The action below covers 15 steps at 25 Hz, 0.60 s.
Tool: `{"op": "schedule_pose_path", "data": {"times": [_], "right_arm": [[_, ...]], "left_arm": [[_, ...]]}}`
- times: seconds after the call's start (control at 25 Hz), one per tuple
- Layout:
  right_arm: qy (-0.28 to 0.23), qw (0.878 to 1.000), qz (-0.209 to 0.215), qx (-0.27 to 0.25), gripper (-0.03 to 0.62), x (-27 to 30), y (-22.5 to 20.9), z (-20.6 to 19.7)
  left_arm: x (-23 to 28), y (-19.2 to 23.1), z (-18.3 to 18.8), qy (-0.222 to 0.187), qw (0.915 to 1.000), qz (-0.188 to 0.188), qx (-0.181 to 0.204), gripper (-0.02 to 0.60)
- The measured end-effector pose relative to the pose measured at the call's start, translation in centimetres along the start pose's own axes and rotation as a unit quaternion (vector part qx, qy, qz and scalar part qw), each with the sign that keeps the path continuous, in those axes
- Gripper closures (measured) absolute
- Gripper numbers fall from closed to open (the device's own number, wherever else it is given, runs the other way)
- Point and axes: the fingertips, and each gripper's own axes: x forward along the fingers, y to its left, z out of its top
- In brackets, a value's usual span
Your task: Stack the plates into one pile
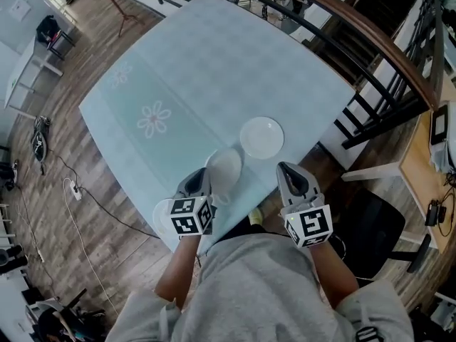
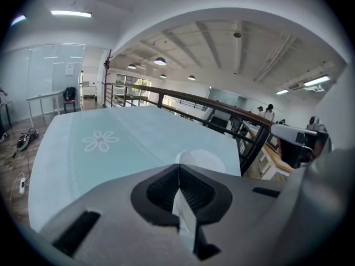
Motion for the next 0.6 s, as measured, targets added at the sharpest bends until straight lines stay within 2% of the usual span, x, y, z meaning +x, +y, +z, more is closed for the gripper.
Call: {"op": "schedule_pose_path", "data": {"times": [0.16, 0.36, 0.6], "right_arm": [[-0.006, 1.0, -0.011, 0.002, 0.566, -1.2, -0.7, 0.1], [-0.014, 0.999, -0.036, -0.002, 0.566, -2.9, -1.9, 0.2], [-0.008, 0.997, -0.073, -0.007, 0.566, -5.0, -3.5, 0.0]], "left_arm": [[-0.1, -1.9, 2.0, -0.023, 0.9996, -0.014, 0.004, 0.561], [2.0, -4.0, 4.0, -0.044, 0.9978, -0.043, -0.025, 0.561], [5.4, -6.1, 5.3, -0.057, 0.9955, -0.073, -0.022, 0.561]]}}
